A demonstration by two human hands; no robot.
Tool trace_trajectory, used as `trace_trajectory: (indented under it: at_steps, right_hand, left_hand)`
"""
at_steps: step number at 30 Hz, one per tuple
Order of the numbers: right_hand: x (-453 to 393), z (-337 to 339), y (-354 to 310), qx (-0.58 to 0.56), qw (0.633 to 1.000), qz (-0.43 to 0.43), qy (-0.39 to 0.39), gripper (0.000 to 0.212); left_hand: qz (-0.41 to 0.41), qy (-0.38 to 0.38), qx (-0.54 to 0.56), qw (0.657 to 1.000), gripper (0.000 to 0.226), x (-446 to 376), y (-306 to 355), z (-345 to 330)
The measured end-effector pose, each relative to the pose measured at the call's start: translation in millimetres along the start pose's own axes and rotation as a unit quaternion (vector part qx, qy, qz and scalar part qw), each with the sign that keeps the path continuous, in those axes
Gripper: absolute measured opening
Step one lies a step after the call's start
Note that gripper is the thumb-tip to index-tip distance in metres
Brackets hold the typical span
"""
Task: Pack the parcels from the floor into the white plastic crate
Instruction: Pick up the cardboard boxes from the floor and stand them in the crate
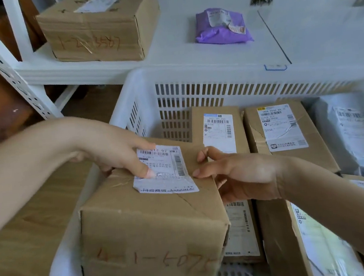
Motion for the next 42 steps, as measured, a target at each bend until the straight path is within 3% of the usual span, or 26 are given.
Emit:
trace_trajectory:
  at_steps: [8,12,17,21,32,36,40,42]
  right_hand:
    - [-12,5,17,-0.011,1.000,0.012,0.007,0.017]
    - [-14,2,20,-0.005,1.000,-0.003,0.019,0.018]
    - [-16,-1,27,-0.008,0.999,0.000,0.040,0.020]
    - [-20,-4,31,-0.017,0.999,0.002,0.046,0.021]
    - [-25,-9,37,-0.005,0.997,0.001,0.074,0.020]
    - [-20,-8,32,0.014,0.998,0.002,0.061,0.018]
    - [-13,-7,27,0.008,0.999,-0.001,0.033,0.024]
    - [-13,-9,29,0.003,1.000,-0.002,0.020,0.033]
  left_hand:
    - [0.016,-0.019,-0.036,0.999,0.056,-6,7,-13]
    - [0.020,-0.031,-0.026,0.999,0.068,-1,10,-20]
    - [0.021,-0.016,-0.086,0.996,0.062,-2,21,-30]
    - [0.030,-0.020,-0.105,0.994,0.071,-6,28,-33]
    - [0.053,0.001,-0.080,0.995,0.083,-13,24,-53]
    - [0.031,-0.007,-0.019,0.999,0.078,-10,20,-47]
    - [0.029,-0.018,0.169,0.985,0.068,-5,6,-32]
    - [0.031,-0.017,0.163,0.986,0.067,-4,7,-32]
Point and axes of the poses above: each hand's wrist, its own x-axis away from the middle knuckle, its own z-axis out of the back of the hand, y = z × x, the point moved 3 cm from there along -x, towards the middle knuckle, and after that the axes turned 1 degree about -y, right-handed, at the moved point
